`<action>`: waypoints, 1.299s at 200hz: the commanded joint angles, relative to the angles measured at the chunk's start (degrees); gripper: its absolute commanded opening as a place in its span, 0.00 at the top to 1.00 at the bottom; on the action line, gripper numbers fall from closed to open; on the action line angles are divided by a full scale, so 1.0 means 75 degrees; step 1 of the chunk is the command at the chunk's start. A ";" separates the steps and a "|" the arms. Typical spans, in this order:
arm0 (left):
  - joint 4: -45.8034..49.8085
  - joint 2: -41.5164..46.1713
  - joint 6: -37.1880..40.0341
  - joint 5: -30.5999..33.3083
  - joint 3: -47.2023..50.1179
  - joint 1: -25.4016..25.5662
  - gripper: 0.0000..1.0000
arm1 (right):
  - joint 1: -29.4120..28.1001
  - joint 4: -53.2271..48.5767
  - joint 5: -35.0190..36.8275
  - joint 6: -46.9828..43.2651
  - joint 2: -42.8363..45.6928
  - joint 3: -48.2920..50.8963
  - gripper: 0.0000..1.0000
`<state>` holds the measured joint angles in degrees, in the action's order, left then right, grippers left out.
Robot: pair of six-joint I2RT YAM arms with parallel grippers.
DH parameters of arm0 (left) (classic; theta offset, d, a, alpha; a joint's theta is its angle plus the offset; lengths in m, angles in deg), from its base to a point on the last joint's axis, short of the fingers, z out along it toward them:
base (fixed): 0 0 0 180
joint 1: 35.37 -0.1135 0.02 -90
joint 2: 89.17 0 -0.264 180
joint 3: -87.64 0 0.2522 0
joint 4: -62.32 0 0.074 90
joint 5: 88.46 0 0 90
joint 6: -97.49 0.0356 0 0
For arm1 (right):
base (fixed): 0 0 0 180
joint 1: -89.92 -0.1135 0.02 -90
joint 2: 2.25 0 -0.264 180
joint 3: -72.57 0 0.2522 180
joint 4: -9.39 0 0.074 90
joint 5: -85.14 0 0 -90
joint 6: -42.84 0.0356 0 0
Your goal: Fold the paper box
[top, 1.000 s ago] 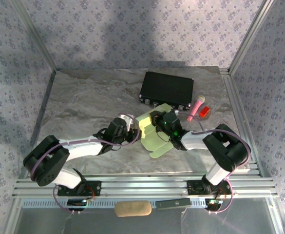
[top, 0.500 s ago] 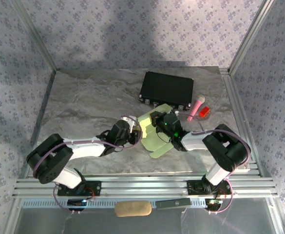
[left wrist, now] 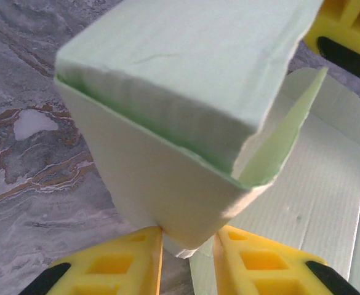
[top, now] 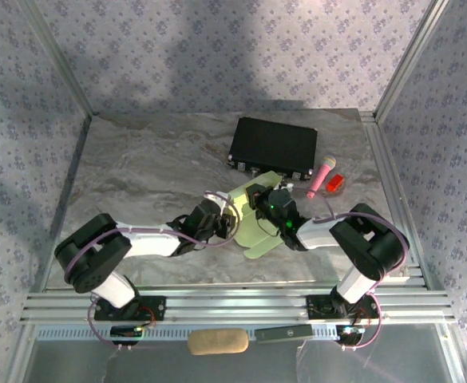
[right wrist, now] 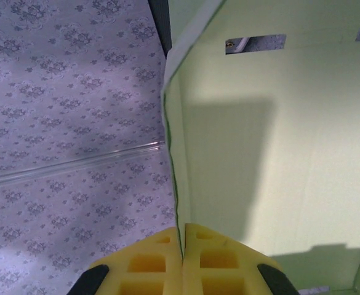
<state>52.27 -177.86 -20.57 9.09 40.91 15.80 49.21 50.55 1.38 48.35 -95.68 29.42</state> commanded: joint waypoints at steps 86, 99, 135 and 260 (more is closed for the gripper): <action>-0.0259 -0.0313 0.0324 0.0484 -0.0466 0.0043 0.81 | -0.0402 0.1033 0.0351 -0.0340 -0.0850 0.0456 1.00; -0.0259 -0.0350 0.0342 0.0505 -0.0516 0.0045 0.82 | -0.0423 0.1018 0.0366 -0.0325 -0.0861 0.0450 1.00; -0.0235 -0.0444 0.0333 0.0607 -0.0665 0.0044 0.82 | -0.0466 0.0997 0.0371 -0.0295 -0.0898 0.0416 1.00; -0.0368 -0.0596 0.0126 0.0915 -0.0775 0.0080 0.93 | -0.0879 0.1760 0.0738 -0.0078 -0.1712 0.0382 1.00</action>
<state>53.12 -180.87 -19.32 15.80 38.02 16.13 45.39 70.18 11.08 47.12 -105.99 31.54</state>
